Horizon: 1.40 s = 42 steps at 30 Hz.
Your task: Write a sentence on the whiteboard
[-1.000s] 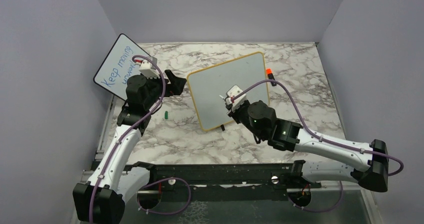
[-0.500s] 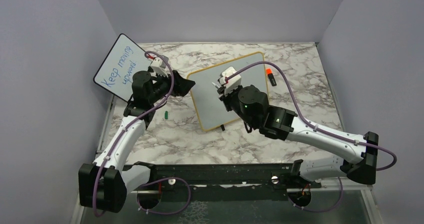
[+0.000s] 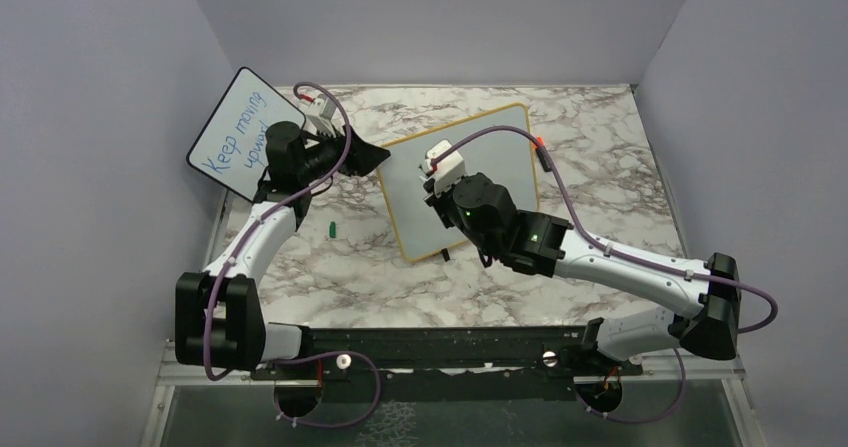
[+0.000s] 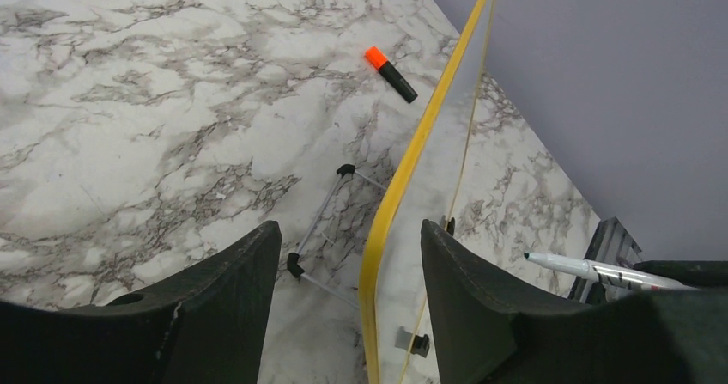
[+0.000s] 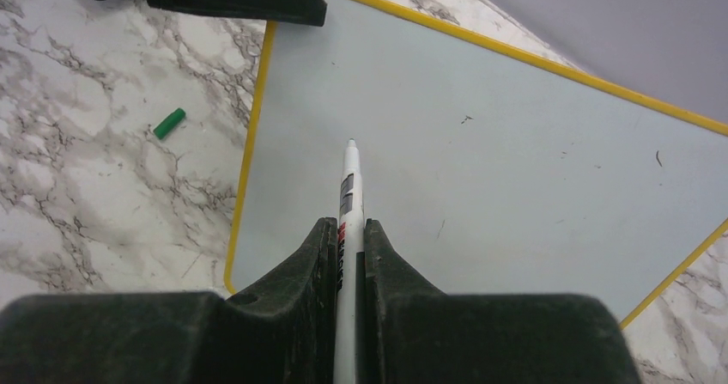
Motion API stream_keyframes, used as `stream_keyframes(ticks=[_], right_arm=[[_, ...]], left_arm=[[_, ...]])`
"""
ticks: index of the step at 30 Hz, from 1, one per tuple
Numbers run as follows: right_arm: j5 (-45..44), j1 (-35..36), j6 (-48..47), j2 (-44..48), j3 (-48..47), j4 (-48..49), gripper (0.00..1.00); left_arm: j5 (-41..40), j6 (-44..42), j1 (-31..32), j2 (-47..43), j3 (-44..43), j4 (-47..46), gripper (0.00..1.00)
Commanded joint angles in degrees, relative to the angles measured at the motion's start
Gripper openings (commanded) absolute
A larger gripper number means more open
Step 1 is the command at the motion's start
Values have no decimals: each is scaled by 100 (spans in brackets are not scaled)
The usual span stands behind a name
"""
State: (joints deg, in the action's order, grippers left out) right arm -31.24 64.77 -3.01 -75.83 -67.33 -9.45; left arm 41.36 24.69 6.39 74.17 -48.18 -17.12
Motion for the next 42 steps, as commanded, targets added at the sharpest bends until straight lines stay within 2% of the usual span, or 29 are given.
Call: stream_keyframes(ticks=[1, 7, 14, 20, 29, 42], right_arm=[[-189, 18, 78, -152, -214, 213, 0], [-215, 18, 105, -235, -297, 237, 0], [-259, 18, 141, -232, -319, 249, 0], [-318, 18, 145, -188, -263, 245, 0], [-282, 18, 239, -309, -394, 192, 0], [-184, 18, 483, -960, -983, 137, 0]], left_arm=[[828, 79, -81, 392, -421, -537, 58], [1139, 59, -78, 638, -468, -646, 39], [1071, -97, -77, 435, -110, -665, 15], [1039, -207, -56, 232, 196, -665, 0], [947, -337, 26, -21, 467, -661, 0], [910, -498, 112, 44, 460, -562, 0]])
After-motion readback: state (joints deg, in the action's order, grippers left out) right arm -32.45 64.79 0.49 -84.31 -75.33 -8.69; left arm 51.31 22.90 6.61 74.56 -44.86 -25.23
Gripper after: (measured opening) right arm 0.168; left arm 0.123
